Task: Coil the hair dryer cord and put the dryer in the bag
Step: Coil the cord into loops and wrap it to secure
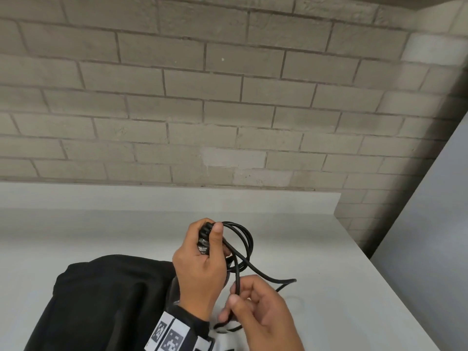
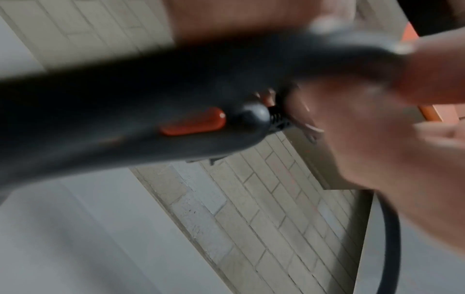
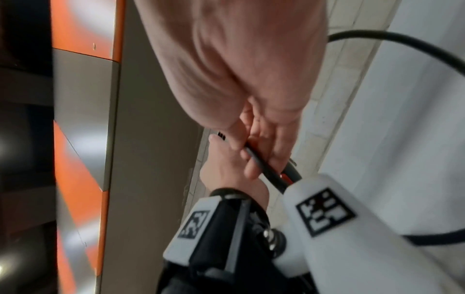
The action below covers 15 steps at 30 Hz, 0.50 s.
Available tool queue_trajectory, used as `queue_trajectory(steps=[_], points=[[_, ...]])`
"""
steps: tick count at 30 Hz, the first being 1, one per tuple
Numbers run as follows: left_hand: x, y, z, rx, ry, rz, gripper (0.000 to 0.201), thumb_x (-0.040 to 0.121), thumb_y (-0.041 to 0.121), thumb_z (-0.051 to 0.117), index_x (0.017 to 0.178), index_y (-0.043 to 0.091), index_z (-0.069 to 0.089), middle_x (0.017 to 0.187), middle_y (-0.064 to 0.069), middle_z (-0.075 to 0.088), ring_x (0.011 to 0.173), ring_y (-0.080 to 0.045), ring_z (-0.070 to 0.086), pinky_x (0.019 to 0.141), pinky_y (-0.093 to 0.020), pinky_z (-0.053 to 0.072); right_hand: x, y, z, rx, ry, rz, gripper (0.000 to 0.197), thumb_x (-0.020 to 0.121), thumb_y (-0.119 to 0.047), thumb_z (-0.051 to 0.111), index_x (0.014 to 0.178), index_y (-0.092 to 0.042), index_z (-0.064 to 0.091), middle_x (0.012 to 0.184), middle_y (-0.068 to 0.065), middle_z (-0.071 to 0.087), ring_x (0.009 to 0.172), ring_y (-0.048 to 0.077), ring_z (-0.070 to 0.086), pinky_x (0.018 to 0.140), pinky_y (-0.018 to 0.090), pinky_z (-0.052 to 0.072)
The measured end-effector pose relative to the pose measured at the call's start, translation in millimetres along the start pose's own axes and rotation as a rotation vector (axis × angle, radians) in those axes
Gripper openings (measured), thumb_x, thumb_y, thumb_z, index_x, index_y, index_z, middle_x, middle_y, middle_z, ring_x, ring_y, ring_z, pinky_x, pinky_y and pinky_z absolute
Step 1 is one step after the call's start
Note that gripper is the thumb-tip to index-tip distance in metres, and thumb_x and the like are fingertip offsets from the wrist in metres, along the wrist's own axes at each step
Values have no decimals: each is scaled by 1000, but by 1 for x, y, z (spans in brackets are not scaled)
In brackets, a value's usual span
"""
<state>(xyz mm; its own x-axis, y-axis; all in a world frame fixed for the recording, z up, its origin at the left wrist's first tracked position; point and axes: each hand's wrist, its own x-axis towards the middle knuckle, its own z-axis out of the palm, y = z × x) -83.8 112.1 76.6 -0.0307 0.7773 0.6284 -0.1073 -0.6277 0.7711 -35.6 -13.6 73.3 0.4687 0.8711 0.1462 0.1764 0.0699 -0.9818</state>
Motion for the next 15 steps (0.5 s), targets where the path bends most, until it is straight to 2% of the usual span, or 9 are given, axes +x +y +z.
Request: queue_trajectory(steps=[2, 4, 6, 7, 8, 9, 10, 11, 15], points=[[3, -3, -2, 18, 25, 7, 35, 91, 55, 51, 89, 22, 62, 64, 5, 65, 55, -12, 64, 57, -20, 50, -3, 0, -13, 6, -43, -48, 9, 81, -18, 59, 80, -26, 63, 62, 6, 65, 62, 19, 63, 72, 31, 53], [5, -4, -5, 33, 37, 6, 39, 91, 61, 49, 89, 24, 62, 65, 5, 65, 56, -13, 63, 57, -21, 49, -7, 2, -33, 38, -14, -90, 13, 79, -14, 63, 78, -26, 68, 61, 9, 63, 58, 16, 60, 65, 22, 51], [6, -3, -6, 31, 19, 4, 34, 91, 59, 50, 89, 28, 62, 68, 5, 65, 55, -14, 62, 55, -26, 50, -11, 3, -51, 46, 19, -97, 14, 77, -8, 71, 77, -22, 74, 63, 13, 65, 55, 18, 61, 62, 22, 52], [6, -2, -6, 25, 2, 5, 29, 91, 56, 51, 89, 29, 61, 68, 5, 65, 54, -14, 62, 54, -26, 50, -14, 4, -58, 37, 19, -98, 12, 74, -11, 78, 77, -22, 75, 64, 15, 67, 55, 19, 63, 62, 22, 53], [4, -1, -5, 20, -17, 7, 26, 92, 52, 52, 89, 28, 61, 69, 6, 65, 54, -13, 63, 54, -25, 51, -16, 5, -64, 50, 33, -104, 14, 66, -22, 87, 77, -21, 77, 65, 17, 68, 54, 21, 64, 62, 23, 53], [3, 0, -3, 17, -35, 9, 24, 92, 49, 53, 89, 27, 61, 70, 7, 66, 55, -12, 64, 55, -22, 51, -18, 8, -69, 79, 42, -105, 30, 57, -39, 91, 75, -20, 77, 66, 19, 68, 52, 22, 64, 60, 23, 54], [1, 1, -1, 17, -53, 10, 23, 92, 48, 53, 89, 26, 61, 71, 8, 67, 57, -11, 65, 56, -19, 50, -20, 11, -72, 118, 42, -95, 43, 51, -53, 90, 74, -18, 78, 65, 21, 68, 51, 24, 63, 58, 23, 54], [0, 2, 0, 22, -71, 14, 23, 92, 47, 52, 89, 26, 61, 72, 9, 67, 58, -9, 66, 58, -16, 49, -21, 12, -74, 148, 50, -92, 50, 49, -59, 88, 73, -16, 77, 65, 22, 67, 50, 25, 63, 56, 23, 54], [-3, 5, 1, 12, -108, 27, 20, 91, 45, 53, 90, 26, 60, 77, 12, 68, 61, -6, 67, 59, -8, 45, -26, 11, -75, 223, 45, -52, 58, 44, -61, 89, 73, -12, 77, 66, 24, 67, 51, 32, 63, 58, 28, 55]])
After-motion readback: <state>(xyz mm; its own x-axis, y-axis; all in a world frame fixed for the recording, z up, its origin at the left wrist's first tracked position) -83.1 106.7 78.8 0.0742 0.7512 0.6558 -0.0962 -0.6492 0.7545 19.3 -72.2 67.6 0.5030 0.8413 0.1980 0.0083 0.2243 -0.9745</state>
